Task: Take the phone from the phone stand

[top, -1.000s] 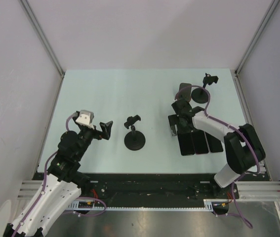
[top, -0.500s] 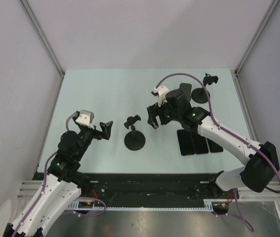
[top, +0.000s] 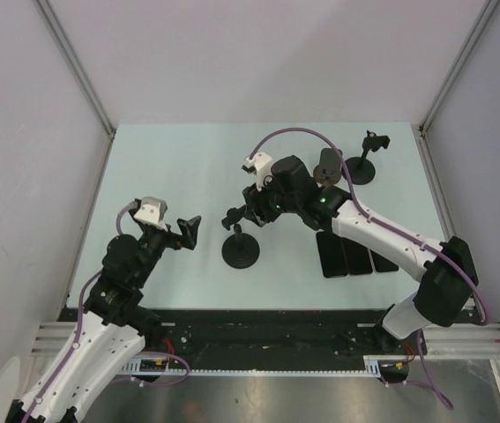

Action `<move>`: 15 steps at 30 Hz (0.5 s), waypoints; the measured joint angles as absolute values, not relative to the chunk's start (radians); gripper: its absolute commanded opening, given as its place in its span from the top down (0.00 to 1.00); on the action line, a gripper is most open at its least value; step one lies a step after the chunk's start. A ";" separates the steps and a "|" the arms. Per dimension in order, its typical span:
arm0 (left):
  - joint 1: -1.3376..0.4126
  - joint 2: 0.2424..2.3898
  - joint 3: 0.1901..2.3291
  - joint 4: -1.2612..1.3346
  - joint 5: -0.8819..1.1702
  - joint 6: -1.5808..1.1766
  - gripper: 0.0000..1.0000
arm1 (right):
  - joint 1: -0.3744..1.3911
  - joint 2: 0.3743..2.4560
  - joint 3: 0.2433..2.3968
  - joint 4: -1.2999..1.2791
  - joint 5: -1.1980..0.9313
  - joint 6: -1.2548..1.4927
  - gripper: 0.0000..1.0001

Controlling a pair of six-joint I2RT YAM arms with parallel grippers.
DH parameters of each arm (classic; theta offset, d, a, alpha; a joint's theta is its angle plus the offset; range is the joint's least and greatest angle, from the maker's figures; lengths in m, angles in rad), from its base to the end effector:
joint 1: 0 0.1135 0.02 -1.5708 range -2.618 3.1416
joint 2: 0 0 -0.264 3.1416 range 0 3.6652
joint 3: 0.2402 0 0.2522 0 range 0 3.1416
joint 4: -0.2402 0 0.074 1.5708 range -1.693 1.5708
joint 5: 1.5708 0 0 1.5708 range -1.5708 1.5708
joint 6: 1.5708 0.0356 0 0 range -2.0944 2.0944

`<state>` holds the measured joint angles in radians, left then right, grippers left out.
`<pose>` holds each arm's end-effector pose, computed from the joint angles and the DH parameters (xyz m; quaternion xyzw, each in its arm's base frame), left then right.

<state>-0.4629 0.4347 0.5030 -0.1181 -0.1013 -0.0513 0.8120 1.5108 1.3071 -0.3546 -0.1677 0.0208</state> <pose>0.1180 -0.0549 0.2958 0.1137 0.7154 -0.1396 0.6751 0.2356 0.2572 0.3284 -0.3733 0.7885 0.2624 0.4123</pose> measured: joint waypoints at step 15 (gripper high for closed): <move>-0.464 0.434 0.503 -0.118 -0.101 -0.051 0.00 | 0.821 1.564 1.357 -0.369 -0.146 -0.003 1.00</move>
<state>-0.4644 0.4339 0.5030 -0.1181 -0.1013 -0.0513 0.8207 1.5639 1.3571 -0.3687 -0.1455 -0.0029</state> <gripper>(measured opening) 0.996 0.059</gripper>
